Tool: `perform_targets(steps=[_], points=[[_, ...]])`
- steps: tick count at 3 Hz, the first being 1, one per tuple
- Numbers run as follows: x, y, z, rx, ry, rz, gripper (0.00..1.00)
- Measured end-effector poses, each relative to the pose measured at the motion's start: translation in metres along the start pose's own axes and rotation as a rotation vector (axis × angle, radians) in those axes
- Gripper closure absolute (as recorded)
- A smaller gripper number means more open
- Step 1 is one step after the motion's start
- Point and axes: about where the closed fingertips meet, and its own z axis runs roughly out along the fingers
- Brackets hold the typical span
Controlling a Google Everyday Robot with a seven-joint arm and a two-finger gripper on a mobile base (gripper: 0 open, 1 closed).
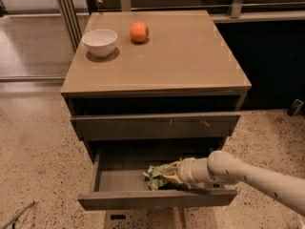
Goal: Pick green jalapeno chip bag from middle drawer and place on counter
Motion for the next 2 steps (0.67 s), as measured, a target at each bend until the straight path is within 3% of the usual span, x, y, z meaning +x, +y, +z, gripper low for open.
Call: perform_targets(steps=[2], points=[[0.0061,-0.0057,0.0044,-0.004,0.015,-0.006,0.46]])
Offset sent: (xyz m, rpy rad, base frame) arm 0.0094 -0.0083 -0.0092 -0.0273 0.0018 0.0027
